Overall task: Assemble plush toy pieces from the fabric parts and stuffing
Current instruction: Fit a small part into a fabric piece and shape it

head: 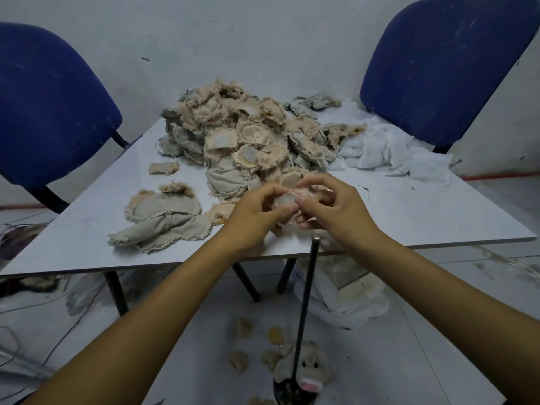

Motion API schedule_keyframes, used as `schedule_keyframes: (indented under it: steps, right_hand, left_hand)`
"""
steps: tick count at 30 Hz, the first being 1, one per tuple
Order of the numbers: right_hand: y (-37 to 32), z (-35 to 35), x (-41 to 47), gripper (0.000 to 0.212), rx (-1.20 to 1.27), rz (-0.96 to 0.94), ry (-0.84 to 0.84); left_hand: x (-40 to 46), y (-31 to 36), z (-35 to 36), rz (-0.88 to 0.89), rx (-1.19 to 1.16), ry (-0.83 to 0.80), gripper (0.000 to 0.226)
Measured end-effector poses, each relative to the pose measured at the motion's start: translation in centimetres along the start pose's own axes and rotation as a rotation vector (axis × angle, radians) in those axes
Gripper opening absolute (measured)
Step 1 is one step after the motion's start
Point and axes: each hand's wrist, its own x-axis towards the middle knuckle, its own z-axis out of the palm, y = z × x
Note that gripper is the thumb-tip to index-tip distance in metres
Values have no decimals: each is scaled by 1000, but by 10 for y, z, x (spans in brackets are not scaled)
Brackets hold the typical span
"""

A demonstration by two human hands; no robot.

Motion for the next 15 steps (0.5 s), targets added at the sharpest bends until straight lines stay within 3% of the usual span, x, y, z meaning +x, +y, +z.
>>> schedule_keyframes:
  steps: [3,8,11,15]
  right_hand:
    - [-2,2,-3,11,186,94,-51]
    - [-8,-9,-5,31,226,108,-267]
    - [-11,-15,-6,26,275,114,-365]
    - [-15,-22,-9,16,147,55,-392]
  left_hand:
    - [0,0,1,-42,-173,40,7]
    - [-2,9,-4,-78,-407,25,10]
    - [-6,12,-5,-42,-396,-68,11]
    - [-13,15,-2,50,-301,-135,12]
